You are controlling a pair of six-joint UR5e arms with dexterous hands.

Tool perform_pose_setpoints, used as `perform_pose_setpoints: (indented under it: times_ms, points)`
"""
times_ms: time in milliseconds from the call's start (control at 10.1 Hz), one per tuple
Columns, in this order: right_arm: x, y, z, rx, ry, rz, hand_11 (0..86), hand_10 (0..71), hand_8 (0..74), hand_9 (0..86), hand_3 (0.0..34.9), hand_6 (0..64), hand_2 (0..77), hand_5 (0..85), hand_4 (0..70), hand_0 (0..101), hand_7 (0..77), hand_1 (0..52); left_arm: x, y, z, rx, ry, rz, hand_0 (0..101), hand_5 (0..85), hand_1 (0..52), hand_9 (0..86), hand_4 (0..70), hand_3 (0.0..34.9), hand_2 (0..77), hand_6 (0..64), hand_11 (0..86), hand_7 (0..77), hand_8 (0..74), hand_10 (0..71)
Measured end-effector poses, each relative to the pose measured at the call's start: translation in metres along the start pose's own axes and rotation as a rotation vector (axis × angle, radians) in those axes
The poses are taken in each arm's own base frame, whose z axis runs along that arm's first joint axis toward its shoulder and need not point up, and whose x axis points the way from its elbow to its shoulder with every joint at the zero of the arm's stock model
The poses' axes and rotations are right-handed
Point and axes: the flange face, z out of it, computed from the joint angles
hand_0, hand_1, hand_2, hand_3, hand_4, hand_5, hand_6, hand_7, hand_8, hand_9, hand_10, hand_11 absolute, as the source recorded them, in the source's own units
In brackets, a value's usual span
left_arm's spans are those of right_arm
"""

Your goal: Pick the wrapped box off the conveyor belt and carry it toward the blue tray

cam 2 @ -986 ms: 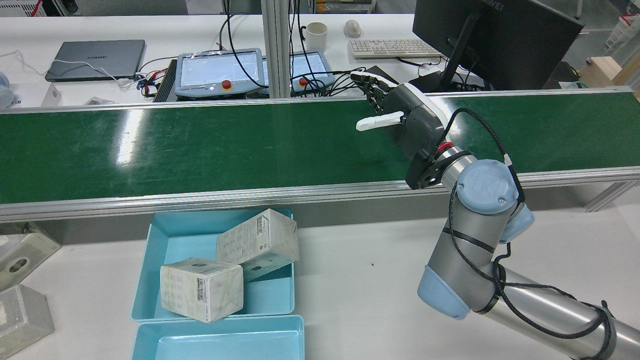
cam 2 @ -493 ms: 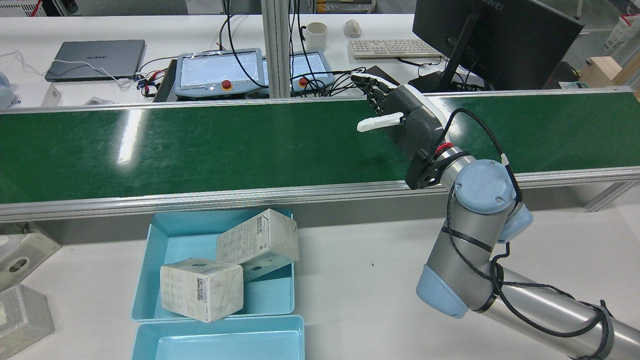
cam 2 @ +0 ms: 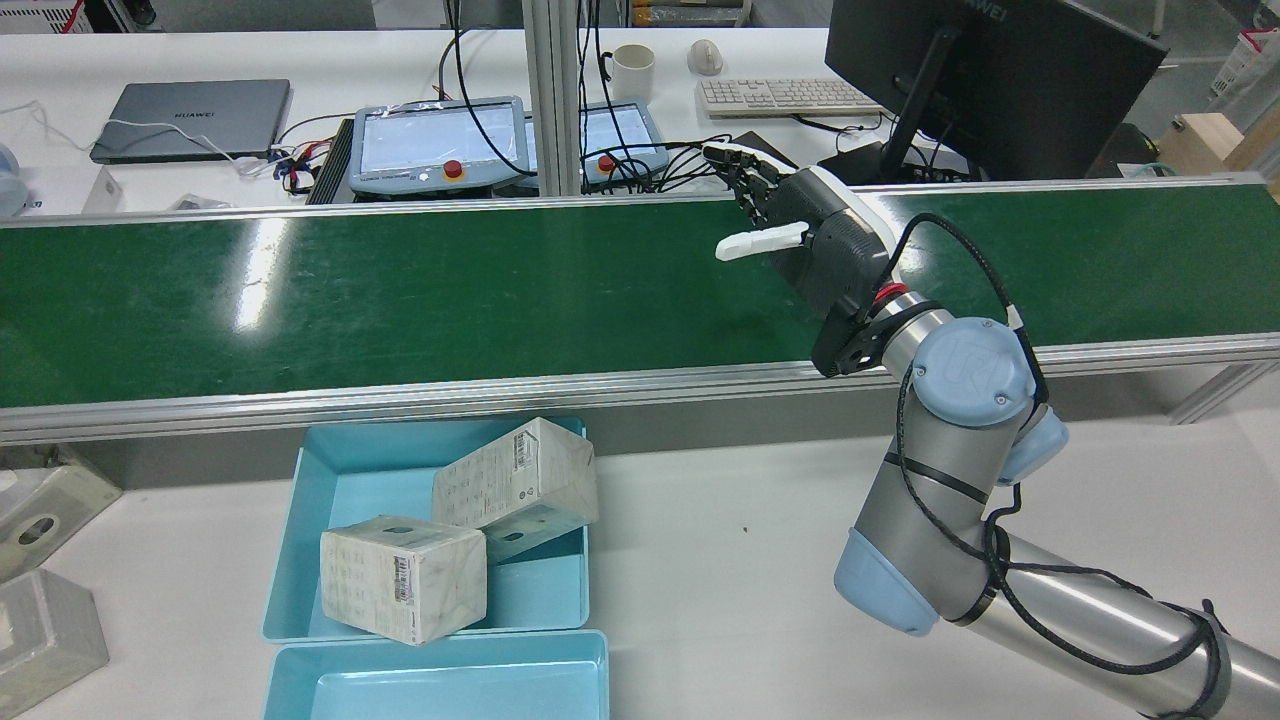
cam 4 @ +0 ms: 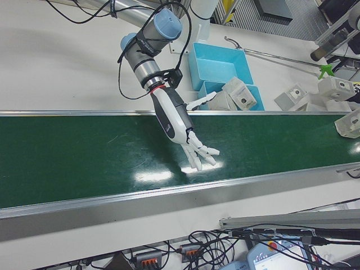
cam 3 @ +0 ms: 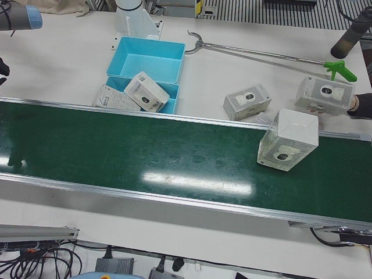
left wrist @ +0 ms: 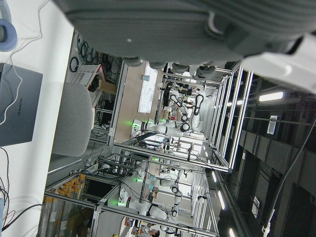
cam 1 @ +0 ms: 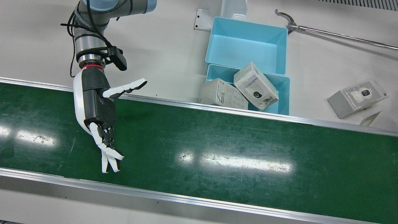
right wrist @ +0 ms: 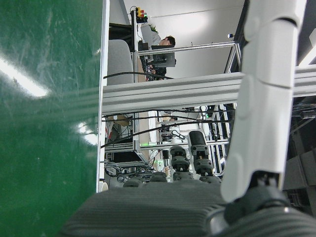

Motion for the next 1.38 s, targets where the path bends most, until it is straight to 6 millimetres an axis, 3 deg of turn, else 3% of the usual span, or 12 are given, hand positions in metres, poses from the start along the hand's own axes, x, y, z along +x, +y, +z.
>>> perform_pose_setpoints:
  times_ms: [1282, 1380]
  points:
    - [0.008, -0.003, 0.005, -0.030, 0.005, 0.009, 0.5, 0.0, 1.1, 4.4, 0.0, 3.3, 5.5, 21.8, 7.6, 47, 3.3, 11.5, 0.000, 0.000, 0.000, 0.000, 0.000, 0.000, 0, 1.1, 0.0, 0.0, 0.0, 0.0, 0.5, 0.5, 0.5, 0.0, 0.5, 0.0]
    - [0.011, -0.005, 0.009, -0.052, 0.006, 0.019, 0.5, 0.0, 1.1, 4.4, 0.0, 4.4, 9.3, 21.8, 8.7, 47, 3.8, 15.8, 0.000, 0.000, 0.000, 0.000, 0.000, 0.000, 0, 1.1, 0.0, 0.0, 0.0, 0.0, 0.5, 0.5, 0.5, 0.5, 0.5, 0.5]
